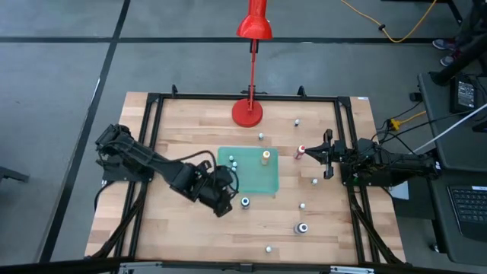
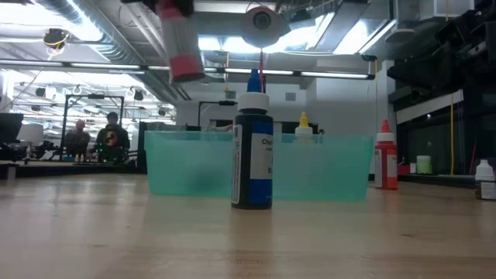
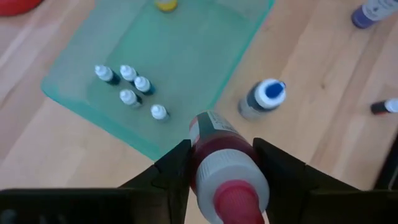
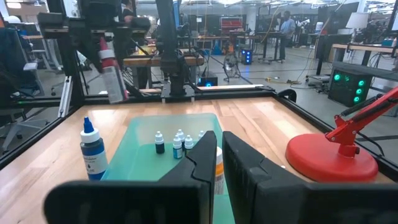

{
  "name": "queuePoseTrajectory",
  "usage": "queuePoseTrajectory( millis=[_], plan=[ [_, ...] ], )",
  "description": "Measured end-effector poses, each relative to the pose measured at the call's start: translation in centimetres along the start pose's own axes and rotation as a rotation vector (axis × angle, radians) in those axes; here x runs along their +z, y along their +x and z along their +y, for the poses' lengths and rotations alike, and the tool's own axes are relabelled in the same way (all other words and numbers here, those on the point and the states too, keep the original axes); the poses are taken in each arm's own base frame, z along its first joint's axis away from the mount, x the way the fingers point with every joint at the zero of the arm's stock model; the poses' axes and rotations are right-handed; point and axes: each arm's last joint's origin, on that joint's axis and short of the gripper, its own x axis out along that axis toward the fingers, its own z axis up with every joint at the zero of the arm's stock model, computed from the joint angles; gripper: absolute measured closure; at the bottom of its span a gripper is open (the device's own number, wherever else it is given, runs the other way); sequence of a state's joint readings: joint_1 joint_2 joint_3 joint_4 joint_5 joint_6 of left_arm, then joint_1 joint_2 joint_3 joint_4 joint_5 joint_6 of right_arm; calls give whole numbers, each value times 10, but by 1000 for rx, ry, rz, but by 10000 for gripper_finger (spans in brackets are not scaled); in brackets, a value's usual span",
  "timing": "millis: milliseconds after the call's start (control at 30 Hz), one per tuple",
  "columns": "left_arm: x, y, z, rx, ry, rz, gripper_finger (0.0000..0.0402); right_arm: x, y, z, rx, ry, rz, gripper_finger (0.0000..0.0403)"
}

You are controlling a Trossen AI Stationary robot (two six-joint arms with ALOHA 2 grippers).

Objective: Pick & Place food coloring
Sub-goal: Put the large pink food coloring bottle into the green bin

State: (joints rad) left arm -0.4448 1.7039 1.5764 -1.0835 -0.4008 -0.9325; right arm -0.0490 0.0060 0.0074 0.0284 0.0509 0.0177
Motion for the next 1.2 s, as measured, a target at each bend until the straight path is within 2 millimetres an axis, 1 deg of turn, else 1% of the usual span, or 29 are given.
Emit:
queuePoseTrajectory(
  millis=[300,533,667,767,900,967,1067,1200],
  plan=[
    [23,11,14,-2,60,-11,254,0,0,0,0,0,0,372],
    [40,20,32,17,227,8,254,0,0,0,0,0,0,372],
    [53,27,47,43,341,12,255,0,0,0,0,0,0,372],
    [56,46,56,-3,405,18,255,0,0,0,0,0,1,372],
    [48,83,65,-115,486,5,255,0,0,0,0,0,0,372],
    [44,97,69,-141,512,-23,255,0,0,0,0,0,0,372],
    [46,102,75,-135,566,-39,255,0,0,0,0,0,0,372],
    [60,96,79,-194,565,-59,255,0,0,0,0,0,0,372]
  ],
)
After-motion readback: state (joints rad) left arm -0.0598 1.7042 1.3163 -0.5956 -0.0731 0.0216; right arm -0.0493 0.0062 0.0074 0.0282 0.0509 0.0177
